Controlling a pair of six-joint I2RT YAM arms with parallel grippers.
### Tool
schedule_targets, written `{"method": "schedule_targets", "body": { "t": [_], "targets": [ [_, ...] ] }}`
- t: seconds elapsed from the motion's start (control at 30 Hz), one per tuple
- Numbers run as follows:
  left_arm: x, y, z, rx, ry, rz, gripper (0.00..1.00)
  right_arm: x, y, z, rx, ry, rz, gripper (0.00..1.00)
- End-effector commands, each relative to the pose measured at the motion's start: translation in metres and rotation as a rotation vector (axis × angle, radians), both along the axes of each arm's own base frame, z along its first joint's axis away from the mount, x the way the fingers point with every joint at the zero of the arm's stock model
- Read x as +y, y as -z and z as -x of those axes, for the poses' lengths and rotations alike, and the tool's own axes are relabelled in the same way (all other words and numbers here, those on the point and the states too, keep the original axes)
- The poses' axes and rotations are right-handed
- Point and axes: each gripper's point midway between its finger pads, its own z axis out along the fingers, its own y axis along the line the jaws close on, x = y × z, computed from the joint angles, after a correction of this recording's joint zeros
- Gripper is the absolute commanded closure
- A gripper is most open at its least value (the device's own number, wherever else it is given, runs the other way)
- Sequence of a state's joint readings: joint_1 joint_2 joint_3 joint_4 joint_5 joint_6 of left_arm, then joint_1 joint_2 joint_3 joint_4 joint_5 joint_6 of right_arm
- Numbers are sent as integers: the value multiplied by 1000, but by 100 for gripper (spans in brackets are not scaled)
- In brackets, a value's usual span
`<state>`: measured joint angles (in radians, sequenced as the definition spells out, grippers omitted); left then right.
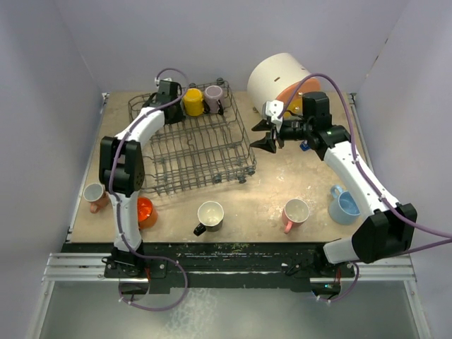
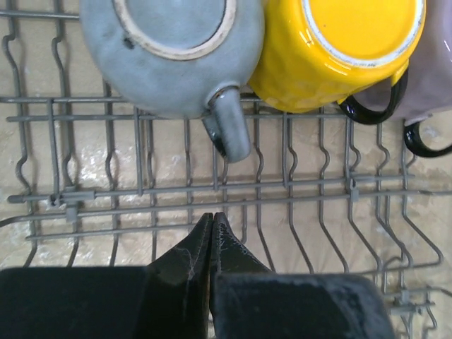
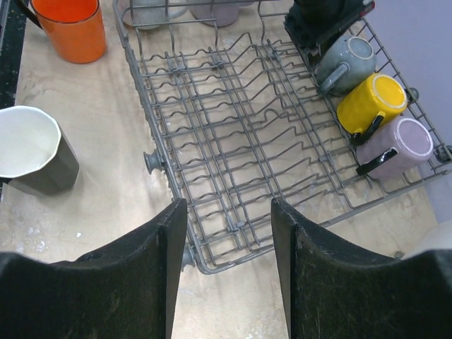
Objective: Load the cups into the dish rack
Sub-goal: Pick up the cup at the center of the board.
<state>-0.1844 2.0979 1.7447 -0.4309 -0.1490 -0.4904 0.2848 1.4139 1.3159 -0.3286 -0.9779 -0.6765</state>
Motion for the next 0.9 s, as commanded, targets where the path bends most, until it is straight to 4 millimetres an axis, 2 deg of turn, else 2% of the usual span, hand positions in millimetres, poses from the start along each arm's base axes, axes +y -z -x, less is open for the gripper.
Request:
{"method": "schedule_targets", "body": {
  "t": [0.0,0.23,0.43,0.73,0.87],
  "targets": [
    [5,-17,-32,-92,-98,-55,100,-1,-21,4,-50,6,-37,46],
    [2,-5,-51,-97,-139,-68,100,-2,-21,2,-49,17,-39,46],
    [-11,4,-64,-92,-110,-27,100,-1,-22,-1,-49,22,-44,46],
    [-39,1,-83,-124,-57,85,95,-1,-24,-3,-51,28,-47,46],
    [-43,-8,-86,-140,-46,101,93,-1,-26,-2,-56,29,-50,46]
  ]
}}
